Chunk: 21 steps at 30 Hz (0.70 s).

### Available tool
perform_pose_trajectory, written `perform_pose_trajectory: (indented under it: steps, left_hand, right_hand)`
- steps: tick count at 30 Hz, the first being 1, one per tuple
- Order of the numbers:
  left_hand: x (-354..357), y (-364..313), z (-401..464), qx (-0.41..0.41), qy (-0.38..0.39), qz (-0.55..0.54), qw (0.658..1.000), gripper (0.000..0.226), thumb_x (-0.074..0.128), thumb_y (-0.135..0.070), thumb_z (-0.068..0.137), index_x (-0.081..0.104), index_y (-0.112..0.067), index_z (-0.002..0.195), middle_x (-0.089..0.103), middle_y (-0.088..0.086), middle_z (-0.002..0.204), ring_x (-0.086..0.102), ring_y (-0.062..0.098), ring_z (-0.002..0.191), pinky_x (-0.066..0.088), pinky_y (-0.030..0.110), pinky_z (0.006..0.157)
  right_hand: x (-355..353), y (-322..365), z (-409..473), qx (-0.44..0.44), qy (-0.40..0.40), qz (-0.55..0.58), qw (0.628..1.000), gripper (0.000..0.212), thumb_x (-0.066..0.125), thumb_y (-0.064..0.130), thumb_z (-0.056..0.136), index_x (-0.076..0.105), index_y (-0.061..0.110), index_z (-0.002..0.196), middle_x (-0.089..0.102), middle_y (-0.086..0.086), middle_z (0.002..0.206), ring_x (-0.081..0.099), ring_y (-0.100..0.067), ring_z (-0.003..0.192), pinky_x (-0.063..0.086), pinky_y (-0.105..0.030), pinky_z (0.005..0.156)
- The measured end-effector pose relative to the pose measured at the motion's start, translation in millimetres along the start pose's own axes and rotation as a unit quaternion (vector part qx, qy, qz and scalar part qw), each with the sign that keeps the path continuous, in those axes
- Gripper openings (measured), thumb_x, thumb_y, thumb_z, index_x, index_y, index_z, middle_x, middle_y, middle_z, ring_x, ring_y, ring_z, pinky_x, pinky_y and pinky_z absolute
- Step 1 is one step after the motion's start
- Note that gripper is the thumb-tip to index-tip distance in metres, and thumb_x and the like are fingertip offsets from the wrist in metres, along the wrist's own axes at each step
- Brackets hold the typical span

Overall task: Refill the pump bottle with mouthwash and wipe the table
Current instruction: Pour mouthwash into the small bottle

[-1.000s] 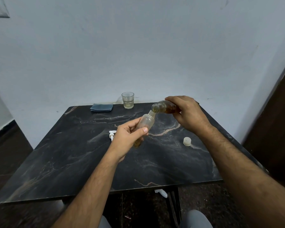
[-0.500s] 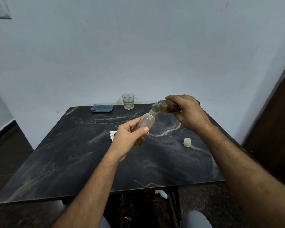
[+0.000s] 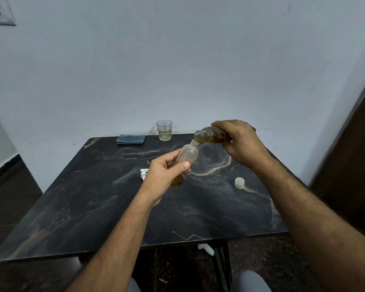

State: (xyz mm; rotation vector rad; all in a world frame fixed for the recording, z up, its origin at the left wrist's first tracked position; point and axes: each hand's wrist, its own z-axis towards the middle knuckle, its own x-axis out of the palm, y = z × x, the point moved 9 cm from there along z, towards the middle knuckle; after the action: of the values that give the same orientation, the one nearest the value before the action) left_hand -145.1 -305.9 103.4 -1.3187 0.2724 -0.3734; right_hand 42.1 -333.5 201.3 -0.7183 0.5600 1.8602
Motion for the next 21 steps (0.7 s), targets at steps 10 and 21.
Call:
perform_pose_trajectory:
  steps: [10, 21]
  left_hand:
    - [0.2, -3.8, -2.7, 0.003, -0.002, 0.008, 1.0, 0.042, 0.069, -0.014, 0.089, 0.062, -0.03, 0.128, 0.073, -0.01, 0.112, 0.072, 0.016, 0.098, 0.056, 0.036, 0.091]
    - [-2.2, -6.1, -4.9, 0.004, -0.002, -0.003, 1.0, 0.041, 0.068, -0.014, 0.089, 0.063, -0.031, 0.126, 0.073, -0.008, 0.113, 0.072, 0.013, 0.097, 0.056, 0.031, 0.085]
  right_hand:
    - [-3.8, 2.5, 2.4, -0.005, -0.008, -0.005, 1.0, 0.04, 0.065, -0.002, 0.081, 0.065, 0.011, 0.12, 0.073, -0.004, 0.102, 0.066, -0.028, 0.094, 0.043, -0.03, 0.084]
    - [-9.7, 11.6, 6.2, -0.016, -0.013, -0.006, 1.0, 0.038, 0.066, -0.002, 0.081, 0.066, 0.01, 0.117, 0.073, -0.005, 0.1, 0.067, -0.028, 0.092, 0.047, -0.034, 0.083]
